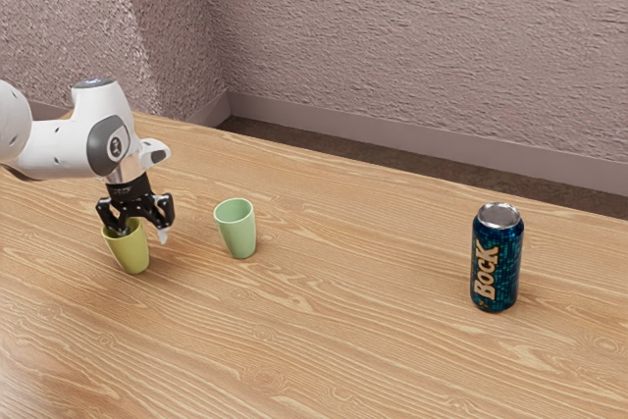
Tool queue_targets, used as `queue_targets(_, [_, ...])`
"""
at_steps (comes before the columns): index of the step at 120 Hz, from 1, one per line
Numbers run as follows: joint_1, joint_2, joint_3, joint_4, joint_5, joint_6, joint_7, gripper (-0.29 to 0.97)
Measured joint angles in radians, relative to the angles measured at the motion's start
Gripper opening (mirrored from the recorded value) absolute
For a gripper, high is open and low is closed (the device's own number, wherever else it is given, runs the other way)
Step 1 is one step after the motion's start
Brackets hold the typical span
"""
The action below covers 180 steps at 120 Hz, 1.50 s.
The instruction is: Place the left cup onto the right cup
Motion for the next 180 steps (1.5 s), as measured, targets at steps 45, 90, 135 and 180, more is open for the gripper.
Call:
queue_targets(45, [0.002,-0.005,0.018,0.001,-0.015,-0.033,-0.007,-0.04])
queue_targets(90, [0.0,-0.013,0.017,0.006,-0.009,-0.046,-0.026,-0.1])
queue_targets(135, [-0.02,-0.023,-0.13,0.28,0.112,-0.212,-0.087,-0.1])
queue_targets(180, [-0.09,0.202,-0.204,0.706,0.151,-0.586,-0.165,-0.1])
